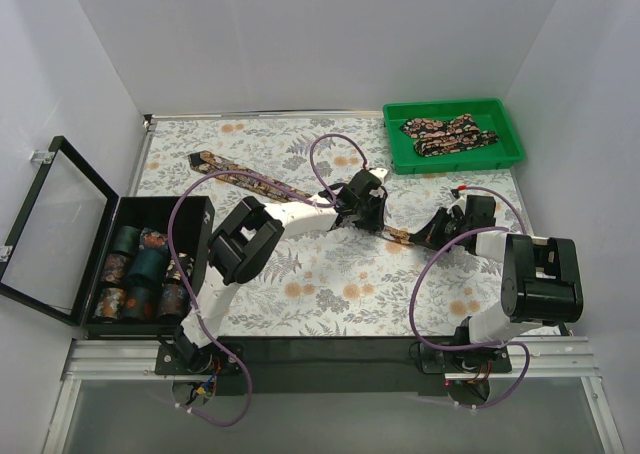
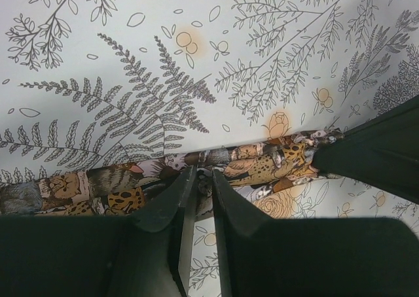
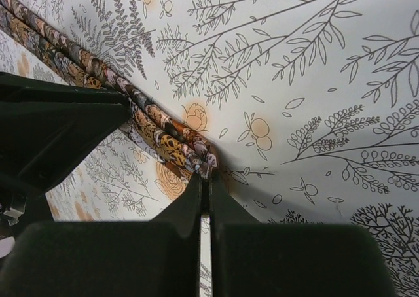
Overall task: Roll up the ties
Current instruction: Roll the tie
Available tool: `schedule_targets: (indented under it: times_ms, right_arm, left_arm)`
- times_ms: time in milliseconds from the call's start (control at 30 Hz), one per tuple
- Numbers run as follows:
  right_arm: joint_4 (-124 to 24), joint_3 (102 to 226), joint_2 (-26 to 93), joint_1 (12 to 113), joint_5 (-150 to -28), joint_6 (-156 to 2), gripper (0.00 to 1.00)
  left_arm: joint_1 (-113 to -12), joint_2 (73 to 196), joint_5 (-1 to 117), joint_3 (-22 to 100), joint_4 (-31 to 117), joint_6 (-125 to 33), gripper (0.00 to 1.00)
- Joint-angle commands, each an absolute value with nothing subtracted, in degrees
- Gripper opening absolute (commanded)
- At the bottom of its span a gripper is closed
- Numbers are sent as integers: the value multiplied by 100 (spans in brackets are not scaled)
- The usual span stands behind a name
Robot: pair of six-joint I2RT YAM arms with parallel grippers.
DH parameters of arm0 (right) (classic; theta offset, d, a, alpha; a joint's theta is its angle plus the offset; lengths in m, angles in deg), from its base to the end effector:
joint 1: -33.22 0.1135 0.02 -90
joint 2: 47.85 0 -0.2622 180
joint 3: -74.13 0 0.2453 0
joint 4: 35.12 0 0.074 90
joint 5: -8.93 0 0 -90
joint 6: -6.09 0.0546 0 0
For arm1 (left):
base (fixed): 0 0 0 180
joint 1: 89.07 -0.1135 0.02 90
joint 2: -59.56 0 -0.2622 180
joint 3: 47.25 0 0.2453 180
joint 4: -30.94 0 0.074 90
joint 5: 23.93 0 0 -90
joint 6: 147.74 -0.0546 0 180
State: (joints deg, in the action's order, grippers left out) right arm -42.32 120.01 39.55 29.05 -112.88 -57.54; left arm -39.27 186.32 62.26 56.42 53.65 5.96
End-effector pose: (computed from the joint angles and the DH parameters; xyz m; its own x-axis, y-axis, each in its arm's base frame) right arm 0.2726 0.0090 0.1223 -0.7981 0.4366 -0.4151 0.0775 0.7577 0.6479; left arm 0.3149 -0.3782 0.1353 -0.9151 -0.3030 -0.2662 -0.0639 0.7606 -0.6461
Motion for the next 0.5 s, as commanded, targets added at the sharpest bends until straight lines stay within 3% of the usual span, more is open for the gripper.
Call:
schedule_targets:
  times_ms: [0, 200, 467]
  right_arm:
    - [-4374, 12177, 3855, 2882, -11218, -5816, 1]
    - [-4515, 12186, 3784, 2882, -11122, -5834, 1]
    - [-4567, 12195, 3767, 2882, -11078, -5816, 1]
  left_arm:
    - [-3898, 18261, 6396, 5594, 5415, 572, 17]
    - [-3898, 17962, 6423, 5489, 5424, 598, 23]
    - [-3889, 17997, 6309, 5357, 5424, 563, 23]
